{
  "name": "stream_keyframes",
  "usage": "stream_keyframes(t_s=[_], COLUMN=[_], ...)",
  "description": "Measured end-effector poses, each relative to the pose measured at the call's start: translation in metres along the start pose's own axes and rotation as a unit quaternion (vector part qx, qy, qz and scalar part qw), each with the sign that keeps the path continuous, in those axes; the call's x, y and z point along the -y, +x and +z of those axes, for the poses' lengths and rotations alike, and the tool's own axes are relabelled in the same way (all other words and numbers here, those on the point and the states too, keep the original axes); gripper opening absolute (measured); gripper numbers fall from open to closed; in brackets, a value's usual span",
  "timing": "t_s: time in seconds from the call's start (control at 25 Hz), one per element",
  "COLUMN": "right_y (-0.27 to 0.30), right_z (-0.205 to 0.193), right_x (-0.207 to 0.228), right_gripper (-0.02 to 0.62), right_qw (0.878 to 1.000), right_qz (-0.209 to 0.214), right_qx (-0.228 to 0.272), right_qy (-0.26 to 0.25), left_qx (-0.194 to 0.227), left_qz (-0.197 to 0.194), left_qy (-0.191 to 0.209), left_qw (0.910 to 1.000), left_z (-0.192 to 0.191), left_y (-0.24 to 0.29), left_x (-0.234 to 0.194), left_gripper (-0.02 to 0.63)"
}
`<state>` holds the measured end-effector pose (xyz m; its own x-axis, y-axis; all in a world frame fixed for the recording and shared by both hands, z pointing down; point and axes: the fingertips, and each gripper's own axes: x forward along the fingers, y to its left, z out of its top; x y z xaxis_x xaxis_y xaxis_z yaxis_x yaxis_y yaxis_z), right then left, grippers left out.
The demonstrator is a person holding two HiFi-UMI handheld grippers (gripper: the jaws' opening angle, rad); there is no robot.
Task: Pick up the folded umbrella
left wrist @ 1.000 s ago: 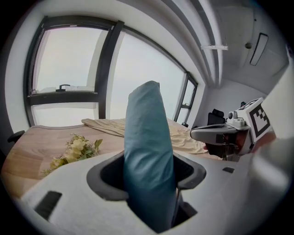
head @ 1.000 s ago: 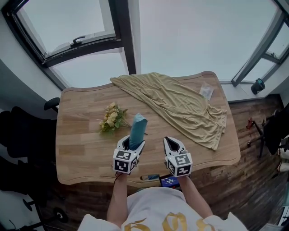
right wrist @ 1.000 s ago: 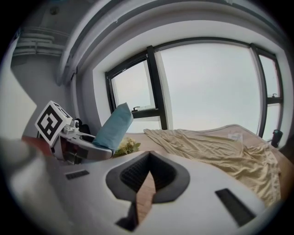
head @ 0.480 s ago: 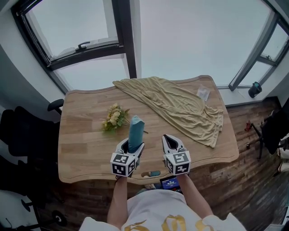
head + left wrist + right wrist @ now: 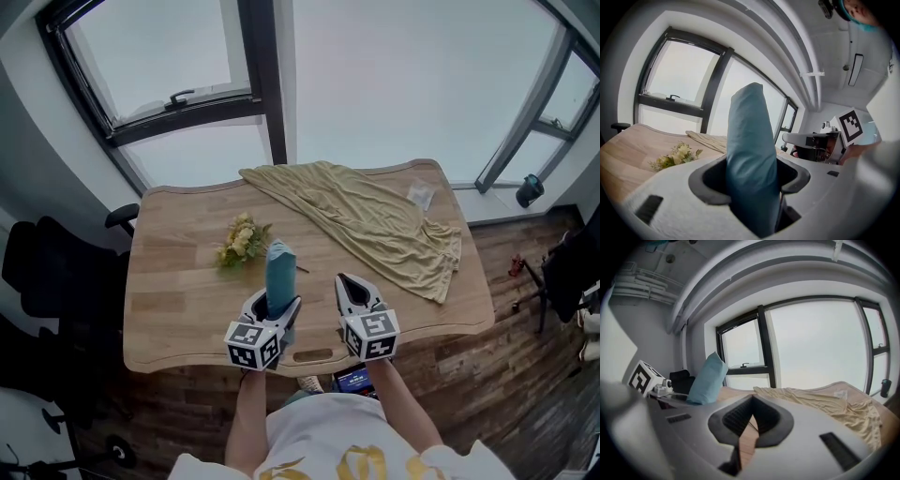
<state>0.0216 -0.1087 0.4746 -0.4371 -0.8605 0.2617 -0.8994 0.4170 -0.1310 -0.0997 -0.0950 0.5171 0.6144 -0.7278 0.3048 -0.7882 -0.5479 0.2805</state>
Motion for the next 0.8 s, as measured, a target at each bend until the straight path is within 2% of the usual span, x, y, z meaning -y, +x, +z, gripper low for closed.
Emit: stream_keyframes(t_s=[0.44, 0.8], right_y=[-0.028, -0.064], right_z=[0.011, 0.007], right_x=[-0.009, -0.003], right_gripper=[0.01, 0.009], right_qw=[0.999, 0.999], right_qz=[0.036, 0.035], right_qx=[0.014, 0.022], right_qy=[-0.011, -0.008], left_qx=[0.038, 0.055], left_qz=[0.025, 0.04], left_qy=[-0.001, 0.003], left_qw=[0.999, 0.9977], left_z=[0.013, 0.01], left_y=[-0.02, -0.042], left_x=[0.034, 0.067], left_gripper=[0.282, 0.282])
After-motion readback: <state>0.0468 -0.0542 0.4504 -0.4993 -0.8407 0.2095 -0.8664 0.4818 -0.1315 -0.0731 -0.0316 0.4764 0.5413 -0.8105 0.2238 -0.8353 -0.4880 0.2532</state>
